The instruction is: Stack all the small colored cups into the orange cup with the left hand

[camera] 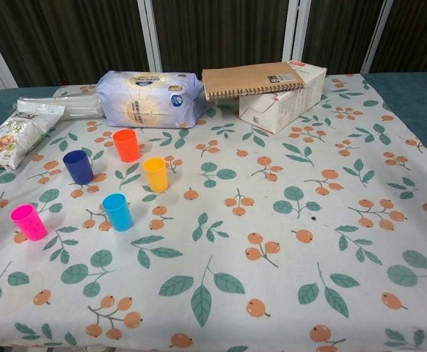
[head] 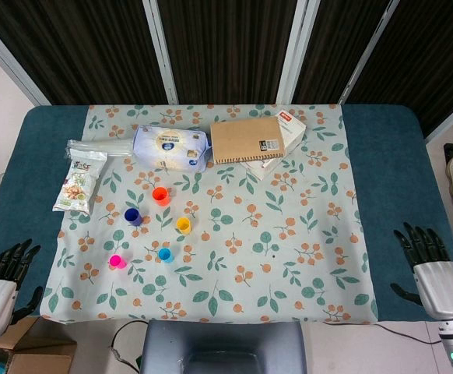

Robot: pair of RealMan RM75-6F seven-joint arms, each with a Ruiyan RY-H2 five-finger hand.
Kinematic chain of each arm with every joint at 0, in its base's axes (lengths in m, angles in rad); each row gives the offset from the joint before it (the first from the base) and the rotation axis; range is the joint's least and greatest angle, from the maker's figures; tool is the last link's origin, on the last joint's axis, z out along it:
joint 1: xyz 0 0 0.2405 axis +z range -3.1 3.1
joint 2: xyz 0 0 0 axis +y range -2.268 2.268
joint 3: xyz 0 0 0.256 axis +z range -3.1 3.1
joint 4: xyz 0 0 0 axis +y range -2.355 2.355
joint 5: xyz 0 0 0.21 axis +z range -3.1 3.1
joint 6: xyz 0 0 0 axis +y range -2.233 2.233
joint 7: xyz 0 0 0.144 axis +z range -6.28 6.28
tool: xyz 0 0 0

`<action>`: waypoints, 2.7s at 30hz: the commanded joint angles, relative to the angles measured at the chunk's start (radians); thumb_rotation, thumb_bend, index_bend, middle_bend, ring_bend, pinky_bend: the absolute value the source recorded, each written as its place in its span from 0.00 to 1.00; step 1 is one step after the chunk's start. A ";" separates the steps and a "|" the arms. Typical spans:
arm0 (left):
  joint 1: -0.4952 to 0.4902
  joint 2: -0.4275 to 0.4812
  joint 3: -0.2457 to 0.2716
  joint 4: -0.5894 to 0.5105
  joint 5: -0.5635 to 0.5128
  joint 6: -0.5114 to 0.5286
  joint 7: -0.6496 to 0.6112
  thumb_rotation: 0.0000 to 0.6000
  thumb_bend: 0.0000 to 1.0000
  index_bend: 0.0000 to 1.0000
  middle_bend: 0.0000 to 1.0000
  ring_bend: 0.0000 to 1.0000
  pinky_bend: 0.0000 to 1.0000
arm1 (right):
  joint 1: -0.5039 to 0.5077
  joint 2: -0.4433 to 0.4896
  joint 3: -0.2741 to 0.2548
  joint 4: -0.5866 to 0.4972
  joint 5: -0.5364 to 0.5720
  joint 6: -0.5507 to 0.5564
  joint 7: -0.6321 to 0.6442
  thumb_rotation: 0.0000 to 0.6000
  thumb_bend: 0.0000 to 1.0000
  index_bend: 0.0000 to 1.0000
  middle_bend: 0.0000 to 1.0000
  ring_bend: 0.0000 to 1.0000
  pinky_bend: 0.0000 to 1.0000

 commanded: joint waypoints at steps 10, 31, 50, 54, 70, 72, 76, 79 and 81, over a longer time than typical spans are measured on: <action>-0.165 -0.123 -0.120 0.022 -0.083 -0.174 -0.078 1.00 0.41 0.02 0.74 0.85 0.94 | -0.008 0.013 -0.015 -0.010 -0.040 -0.030 0.009 1.00 0.21 0.00 0.00 0.00 0.00; -0.545 -0.427 -0.333 0.179 -0.731 -0.581 0.306 1.00 0.37 0.27 1.00 1.00 1.00 | 0.004 0.012 0.015 -0.017 -0.001 -0.102 -0.003 1.00 0.21 0.00 0.00 0.00 0.00; -0.607 -0.509 -0.311 0.280 -0.796 -0.591 0.351 1.00 0.36 0.32 1.00 1.00 1.00 | -0.007 0.011 0.024 -0.021 0.003 -0.109 -0.020 1.00 0.21 0.00 0.00 0.00 0.00; -0.616 -0.522 -0.309 0.312 -0.801 -0.594 0.353 1.00 0.36 0.34 1.00 1.00 1.00 | -0.010 0.013 0.026 -0.023 -0.001 -0.104 -0.022 1.00 0.21 0.00 0.00 0.00 0.00; -0.632 -0.528 -0.316 0.336 -0.787 -0.592 0.322 1.00 0.38 0.52 1.00 1.00 1.00 | -0.016 0.011 0.033 -0.024 0.003 -0.106 -0.027 1.00 0.21 0.00 0.00 0.00 0.00; -0.637 -0.518 -0.337 0.321 -0.776 -0.573 0.309 1.00 0.38 0.53 1.00 1.00 1.00 | -0.017 0.014 0.034 -0.025 0.003 -0.104 -0.021 1.00 0.21 0.00 0.00 0.00 0.00; -0.661 -0.506 -0.387 0.300 -0.760 -0.535 0.298 1.00 0.39 0.52 1.00 1.00 1.00 | -0.019 0.018 0.037 -0.027 0.006 -0.102 -0.014 1.00 0.21 0.00 0.00 0.00 0.00; -0.688 -0.507 -0.420 0.293 -0.777 -0.529 0.311 1.00 0.39 0.52 1.00 1.00 1.00 | -0.019 0.021 0.038 -0.029 0.006 -0.104 -0.010 1.00 0.21 0.00 0.00 0.00 0.00; -0.708 -0.515 -0.433 0.294 -0.788 -0.526 0.328 1.00 0.39 0.52 1.00 1.00 1.00 | -0.019 0.022 0.037 -0.030 0.007 -0.107 -0.010 1.00 0.21 0.00 0.00 0.00 0.00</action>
